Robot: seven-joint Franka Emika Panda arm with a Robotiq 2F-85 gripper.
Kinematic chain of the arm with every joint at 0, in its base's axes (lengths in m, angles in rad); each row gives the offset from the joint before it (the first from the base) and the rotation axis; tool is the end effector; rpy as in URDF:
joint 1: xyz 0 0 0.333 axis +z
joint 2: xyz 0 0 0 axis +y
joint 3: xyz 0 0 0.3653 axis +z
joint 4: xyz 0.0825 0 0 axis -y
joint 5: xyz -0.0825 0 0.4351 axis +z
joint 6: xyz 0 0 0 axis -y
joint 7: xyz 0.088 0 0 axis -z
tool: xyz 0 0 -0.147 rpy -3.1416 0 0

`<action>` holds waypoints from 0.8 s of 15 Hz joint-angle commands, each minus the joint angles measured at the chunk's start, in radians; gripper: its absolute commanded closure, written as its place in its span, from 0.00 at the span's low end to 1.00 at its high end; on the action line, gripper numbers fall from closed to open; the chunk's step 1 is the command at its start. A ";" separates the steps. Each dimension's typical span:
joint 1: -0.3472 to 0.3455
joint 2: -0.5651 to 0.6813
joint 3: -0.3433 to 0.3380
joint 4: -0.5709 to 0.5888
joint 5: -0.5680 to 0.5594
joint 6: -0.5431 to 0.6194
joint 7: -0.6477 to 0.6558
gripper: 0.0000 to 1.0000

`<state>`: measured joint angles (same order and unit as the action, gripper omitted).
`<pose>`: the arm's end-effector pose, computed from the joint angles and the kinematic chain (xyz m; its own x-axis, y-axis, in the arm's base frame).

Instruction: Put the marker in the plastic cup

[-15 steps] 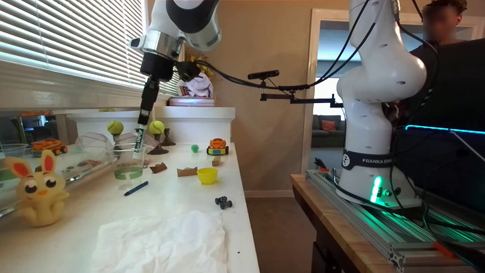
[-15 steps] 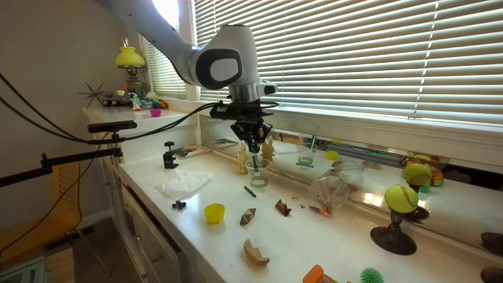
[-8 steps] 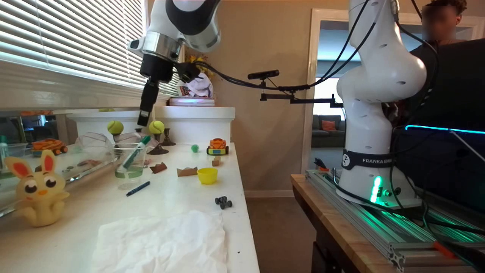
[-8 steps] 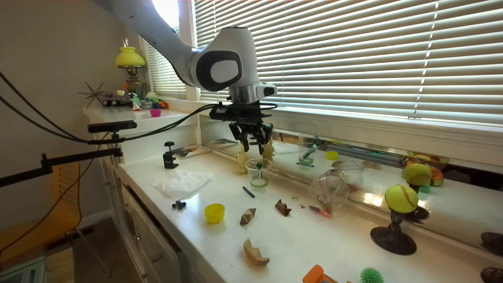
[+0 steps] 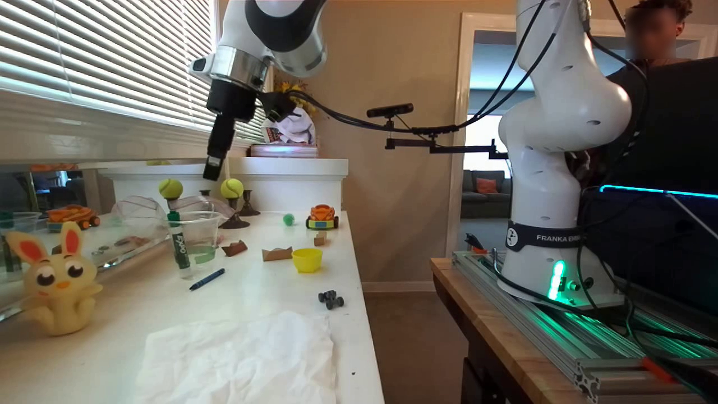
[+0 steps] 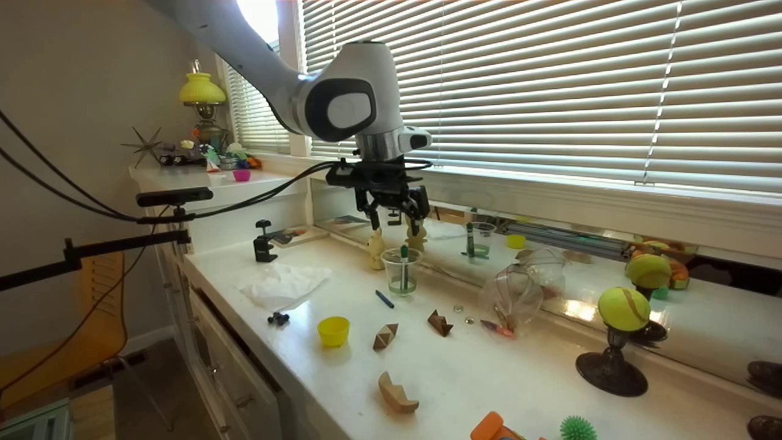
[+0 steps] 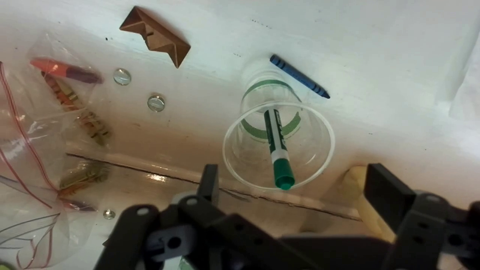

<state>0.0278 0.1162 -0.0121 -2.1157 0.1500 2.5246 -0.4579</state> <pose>0.6450 0.0122 0.3690 0.8891 0.3423 0.3040 0.3533 -0.9353 0.0199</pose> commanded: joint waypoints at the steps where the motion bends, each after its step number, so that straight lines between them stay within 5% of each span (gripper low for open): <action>1: -0.012 -0.011 0.011 0.002 -0.062 -0.009 0.069 0.00; 5: -0.008 -0.118 -0.022 -0.043 -0.251 -0.166 0.285 0.00; 12: -0.048 -0.417 -0.049 -0.198 -0.187 -0.438 0.251 0.00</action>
<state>-0.0051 -0.1461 -0.0511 -2.2015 -0.0595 2.1424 -0.1917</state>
